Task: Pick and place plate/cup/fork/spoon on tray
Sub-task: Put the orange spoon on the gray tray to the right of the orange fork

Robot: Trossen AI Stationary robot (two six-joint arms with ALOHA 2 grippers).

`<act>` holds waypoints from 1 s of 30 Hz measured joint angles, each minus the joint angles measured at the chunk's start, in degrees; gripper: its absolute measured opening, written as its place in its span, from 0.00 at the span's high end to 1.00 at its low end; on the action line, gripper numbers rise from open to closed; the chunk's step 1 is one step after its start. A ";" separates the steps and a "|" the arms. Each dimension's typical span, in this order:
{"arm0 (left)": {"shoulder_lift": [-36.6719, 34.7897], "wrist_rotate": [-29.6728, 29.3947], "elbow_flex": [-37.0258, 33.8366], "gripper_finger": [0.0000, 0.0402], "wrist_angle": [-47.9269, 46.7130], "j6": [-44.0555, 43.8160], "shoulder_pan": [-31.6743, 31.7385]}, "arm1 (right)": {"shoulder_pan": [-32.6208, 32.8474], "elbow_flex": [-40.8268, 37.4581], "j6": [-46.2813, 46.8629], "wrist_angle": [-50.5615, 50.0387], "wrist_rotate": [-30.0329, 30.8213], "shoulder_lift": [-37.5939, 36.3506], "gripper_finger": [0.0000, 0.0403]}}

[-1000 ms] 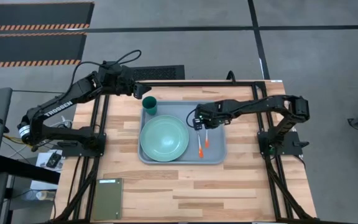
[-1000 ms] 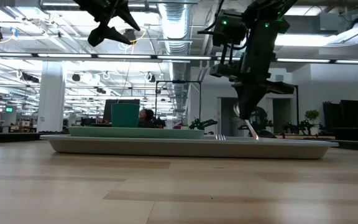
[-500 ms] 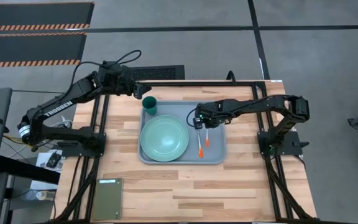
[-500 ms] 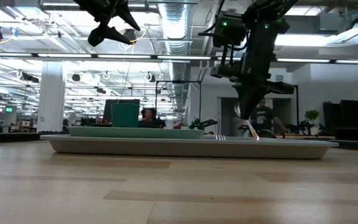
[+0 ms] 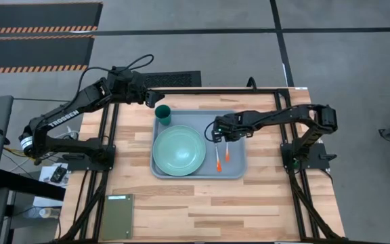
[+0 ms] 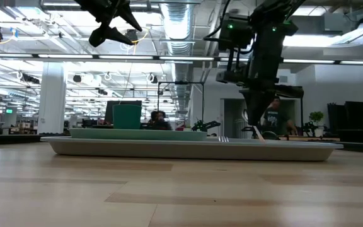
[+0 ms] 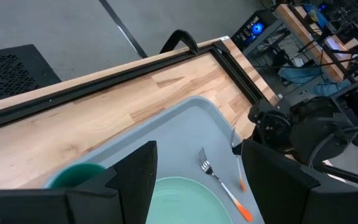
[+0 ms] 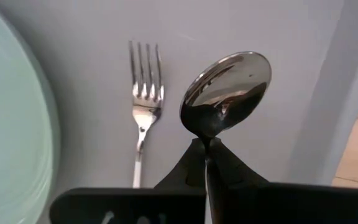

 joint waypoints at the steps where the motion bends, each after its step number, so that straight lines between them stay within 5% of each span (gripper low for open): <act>1: 0.00 0.00 0.00 0.45 0.00 -0.02 0.00 | 0.22 0.00 0.10 0.16 -0.02 -0.01 0.98; 30: 0.00 -1.14 0.00 0.45 0.00 -0.55 0.02 | 6.35 -2.69 7.73 3.29 3.23 0.02 0.98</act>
